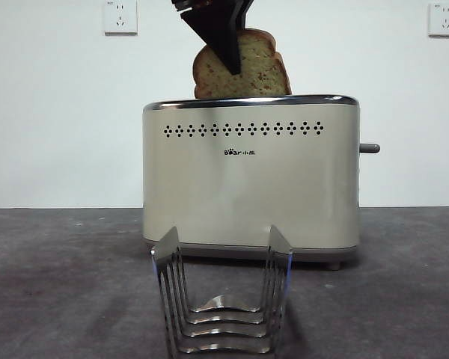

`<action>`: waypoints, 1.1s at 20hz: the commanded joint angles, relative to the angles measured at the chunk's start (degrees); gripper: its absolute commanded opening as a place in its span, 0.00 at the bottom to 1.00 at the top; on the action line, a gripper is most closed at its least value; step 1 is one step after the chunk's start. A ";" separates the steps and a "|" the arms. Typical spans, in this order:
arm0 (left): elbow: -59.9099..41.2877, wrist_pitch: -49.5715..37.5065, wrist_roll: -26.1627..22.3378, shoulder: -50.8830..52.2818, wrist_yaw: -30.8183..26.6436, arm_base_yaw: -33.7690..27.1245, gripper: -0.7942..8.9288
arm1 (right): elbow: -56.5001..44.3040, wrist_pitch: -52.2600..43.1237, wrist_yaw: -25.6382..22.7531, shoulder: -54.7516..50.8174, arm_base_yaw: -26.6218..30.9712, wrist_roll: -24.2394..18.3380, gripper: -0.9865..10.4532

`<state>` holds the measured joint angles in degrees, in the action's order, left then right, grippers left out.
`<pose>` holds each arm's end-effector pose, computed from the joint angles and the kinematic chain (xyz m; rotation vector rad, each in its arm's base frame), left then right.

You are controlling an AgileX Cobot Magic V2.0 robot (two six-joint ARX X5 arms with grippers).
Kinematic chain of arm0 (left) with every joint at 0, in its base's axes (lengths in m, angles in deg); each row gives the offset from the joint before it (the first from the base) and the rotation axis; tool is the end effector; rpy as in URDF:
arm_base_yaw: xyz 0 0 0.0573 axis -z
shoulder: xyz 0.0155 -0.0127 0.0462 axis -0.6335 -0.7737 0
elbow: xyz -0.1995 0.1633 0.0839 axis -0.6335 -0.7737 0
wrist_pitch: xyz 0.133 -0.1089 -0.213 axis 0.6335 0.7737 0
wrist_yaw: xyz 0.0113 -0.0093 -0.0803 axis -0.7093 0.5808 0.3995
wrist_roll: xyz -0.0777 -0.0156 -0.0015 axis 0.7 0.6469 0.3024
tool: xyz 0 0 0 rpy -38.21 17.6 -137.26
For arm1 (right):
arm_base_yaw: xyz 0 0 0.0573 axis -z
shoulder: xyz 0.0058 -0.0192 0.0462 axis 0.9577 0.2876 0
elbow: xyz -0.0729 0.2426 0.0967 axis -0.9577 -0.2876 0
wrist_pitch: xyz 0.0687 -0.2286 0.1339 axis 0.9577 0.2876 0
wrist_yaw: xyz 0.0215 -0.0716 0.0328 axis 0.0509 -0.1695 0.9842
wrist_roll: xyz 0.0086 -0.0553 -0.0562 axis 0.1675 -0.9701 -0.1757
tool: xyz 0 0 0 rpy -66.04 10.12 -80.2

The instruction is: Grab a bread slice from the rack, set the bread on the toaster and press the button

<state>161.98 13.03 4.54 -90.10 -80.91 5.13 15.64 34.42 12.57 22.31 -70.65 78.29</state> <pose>0.3196 -0.2974 0.3509 1.5764 0.4151 -1.0635 0.1580 -0.0007 0.2911 0.2847 0.8956 -0.0544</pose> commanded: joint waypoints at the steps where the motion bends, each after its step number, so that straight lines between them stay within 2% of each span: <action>1: -0.15 -0.61 -0.42 -0.79 0.04 0.33 0.07 | 0.28 -0.35 -0.24 0.20 -0.02 -0.46 0.09; 13: -0.15 0.46 1.81 -4.07 0.07 1.40 0.08 | 0.26 -0.44 -0.26 0.20 -0.02 -0.48 0.09; 15: -0.15 0.44 4.28 -4.07 -0.28 1.33 0.09 | 0.26 -1.07 -0.26 0.20 -0.02 -0.48 0.09; 16: -0.15 0.42 4.72 -4.07 -0.28 1.33 0.15 | 0.26 -1.29 -0.26 0.20 -0.02 -0.48 0.09; 18: -0.15 0.04 4.76 -3.87 -0.28 1.33 0.38 | 0.26 -1.42 -0.26 0.22 -0.02 -0.48 0.09; 19: -0.15 -0.57 5.49 -3.54 -0.17 1.33 0.41 | 0.26 -1.42 -0.26 0.39 -0.02 -0.48 0.09; 22: -0.15 -2.49 9.62 -1.90 1.03 1.33 0.41 | 0.26 -1.66 -0.26 0.52 -0.02 -0.48 0.09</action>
<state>162.20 10.89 12.21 -92.42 -80.15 6.25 15.64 33.26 12.57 22.88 -70.65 78.27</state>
